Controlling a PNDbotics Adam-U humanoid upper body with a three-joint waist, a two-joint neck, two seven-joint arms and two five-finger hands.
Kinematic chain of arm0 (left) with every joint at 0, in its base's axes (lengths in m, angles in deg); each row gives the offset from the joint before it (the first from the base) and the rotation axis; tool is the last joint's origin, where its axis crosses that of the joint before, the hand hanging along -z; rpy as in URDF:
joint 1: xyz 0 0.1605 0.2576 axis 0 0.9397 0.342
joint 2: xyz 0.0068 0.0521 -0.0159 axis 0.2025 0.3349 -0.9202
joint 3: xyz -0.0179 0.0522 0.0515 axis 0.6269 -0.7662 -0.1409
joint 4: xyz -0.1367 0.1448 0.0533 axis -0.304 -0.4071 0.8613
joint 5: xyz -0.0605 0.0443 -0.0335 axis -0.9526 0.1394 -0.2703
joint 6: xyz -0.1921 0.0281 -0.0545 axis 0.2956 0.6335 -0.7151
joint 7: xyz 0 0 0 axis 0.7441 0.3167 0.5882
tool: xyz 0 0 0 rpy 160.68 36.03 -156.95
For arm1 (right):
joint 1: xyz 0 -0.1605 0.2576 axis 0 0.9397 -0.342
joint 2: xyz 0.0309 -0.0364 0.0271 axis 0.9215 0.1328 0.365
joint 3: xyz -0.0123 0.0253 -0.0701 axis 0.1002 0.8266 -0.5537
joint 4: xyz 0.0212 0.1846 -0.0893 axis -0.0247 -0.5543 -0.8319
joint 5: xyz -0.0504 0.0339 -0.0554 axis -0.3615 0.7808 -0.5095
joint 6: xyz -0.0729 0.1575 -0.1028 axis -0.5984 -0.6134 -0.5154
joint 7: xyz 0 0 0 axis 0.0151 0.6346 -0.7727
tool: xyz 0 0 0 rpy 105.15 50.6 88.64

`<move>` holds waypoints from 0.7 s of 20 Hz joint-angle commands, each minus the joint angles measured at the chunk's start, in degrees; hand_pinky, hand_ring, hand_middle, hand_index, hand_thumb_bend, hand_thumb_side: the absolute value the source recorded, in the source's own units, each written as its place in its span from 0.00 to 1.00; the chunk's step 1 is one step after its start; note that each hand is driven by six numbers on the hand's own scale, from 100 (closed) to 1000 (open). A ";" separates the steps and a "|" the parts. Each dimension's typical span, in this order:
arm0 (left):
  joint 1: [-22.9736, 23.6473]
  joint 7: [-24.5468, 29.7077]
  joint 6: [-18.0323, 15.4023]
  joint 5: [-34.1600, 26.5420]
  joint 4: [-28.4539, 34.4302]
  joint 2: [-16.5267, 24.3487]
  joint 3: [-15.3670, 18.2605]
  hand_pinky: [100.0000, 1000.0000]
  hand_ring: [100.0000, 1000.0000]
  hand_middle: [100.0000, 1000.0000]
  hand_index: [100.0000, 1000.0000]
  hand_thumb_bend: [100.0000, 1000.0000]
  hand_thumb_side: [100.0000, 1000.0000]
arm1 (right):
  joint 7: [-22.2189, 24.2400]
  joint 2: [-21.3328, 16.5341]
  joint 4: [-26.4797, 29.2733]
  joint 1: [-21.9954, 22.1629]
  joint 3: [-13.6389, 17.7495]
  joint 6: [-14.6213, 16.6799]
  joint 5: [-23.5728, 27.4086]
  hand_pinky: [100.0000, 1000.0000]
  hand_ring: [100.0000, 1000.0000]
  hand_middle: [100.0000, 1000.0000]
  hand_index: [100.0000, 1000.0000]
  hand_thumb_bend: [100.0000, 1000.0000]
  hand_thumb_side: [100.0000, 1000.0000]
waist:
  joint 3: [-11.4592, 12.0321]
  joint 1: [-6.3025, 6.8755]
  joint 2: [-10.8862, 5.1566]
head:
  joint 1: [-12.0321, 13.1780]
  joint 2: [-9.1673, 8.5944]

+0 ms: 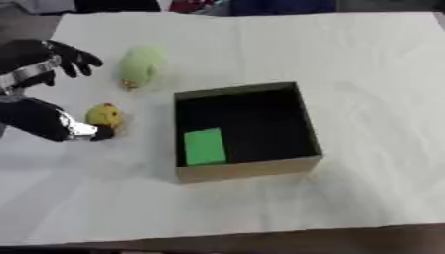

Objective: Pick up objects on the table and place them in the box.

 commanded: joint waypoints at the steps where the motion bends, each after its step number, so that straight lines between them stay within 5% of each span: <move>1: -1.80 1.28 0.91 0.53 -2.37 0.00 -0.50 0.61 0.76 0.74 0.92 0.62 0.49 | -0.18 -0.43 1.27 -0.70 0.25 -0.29 -0.20 0.96 0.85 0.76 1.00 0.00 1.00 | -0.23 -0.05 -1.03 | 0.45 -0.04; 7: -2.52 2.58 0.05 0.89 -8.22 -1.59 -1.58 0.62 0.77 0.75 0.92 0.68 0.48 | -0.34 -0.05 1.45 -0.63 0.30 -0.78 -0.19 0.96 0.85 0.76 1.00 0.00 1.00 | -0.55 0.08 -0.82 | 0.56 -0.31; 14: -2.50 2.25 -2.20 7.00 -12.92 -2.52 -2.27 0.64 0.79 0.75 0.92 0.56 0.45 | -0.28 0.50 1.59 -0.58 0.22 -1.27 0.03 0.96 0.85 0.76 1.00 0.00 1.00 | -0.83 -0.03 -0.59 | 0.54 -0.72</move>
